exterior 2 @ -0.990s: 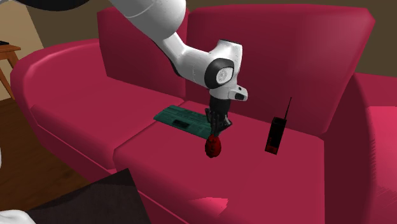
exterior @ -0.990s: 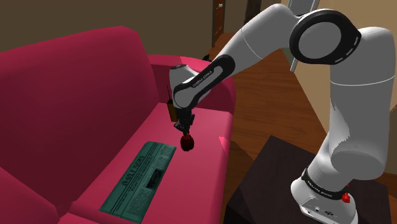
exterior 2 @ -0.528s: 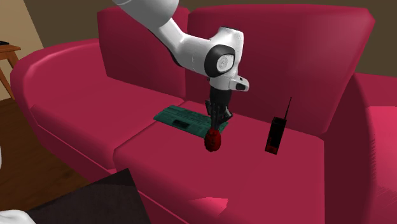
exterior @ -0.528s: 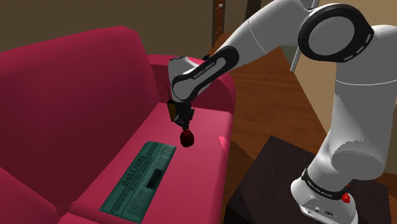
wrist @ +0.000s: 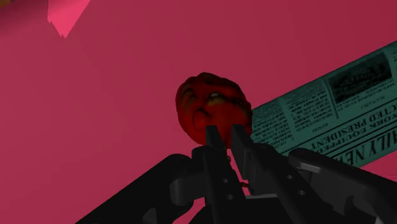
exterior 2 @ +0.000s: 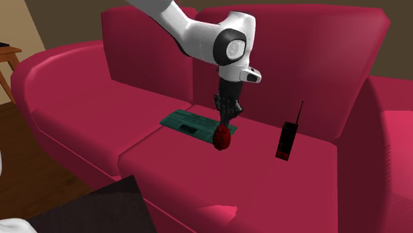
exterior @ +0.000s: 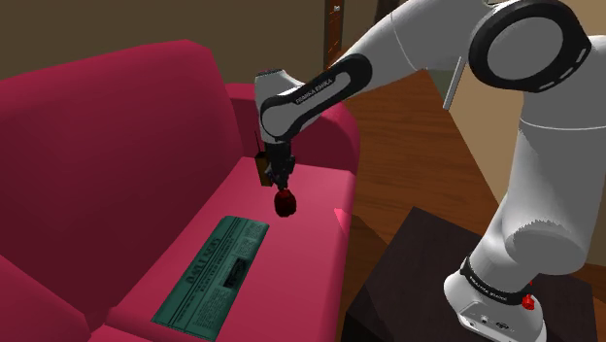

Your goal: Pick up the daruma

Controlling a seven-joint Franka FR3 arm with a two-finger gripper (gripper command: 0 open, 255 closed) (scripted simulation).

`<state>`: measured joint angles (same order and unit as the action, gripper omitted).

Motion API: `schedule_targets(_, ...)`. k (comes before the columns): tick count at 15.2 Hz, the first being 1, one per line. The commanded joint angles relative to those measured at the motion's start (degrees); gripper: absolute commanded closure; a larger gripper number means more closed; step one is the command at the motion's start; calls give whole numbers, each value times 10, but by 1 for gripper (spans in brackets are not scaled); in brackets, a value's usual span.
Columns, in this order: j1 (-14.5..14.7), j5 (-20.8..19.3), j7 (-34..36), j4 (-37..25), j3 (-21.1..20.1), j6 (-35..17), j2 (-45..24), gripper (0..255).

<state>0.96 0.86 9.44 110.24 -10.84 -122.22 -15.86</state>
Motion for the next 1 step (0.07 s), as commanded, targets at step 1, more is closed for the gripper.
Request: schedule_targets(1, 0, 0, 0, -1, 0, 4, 2, 255)
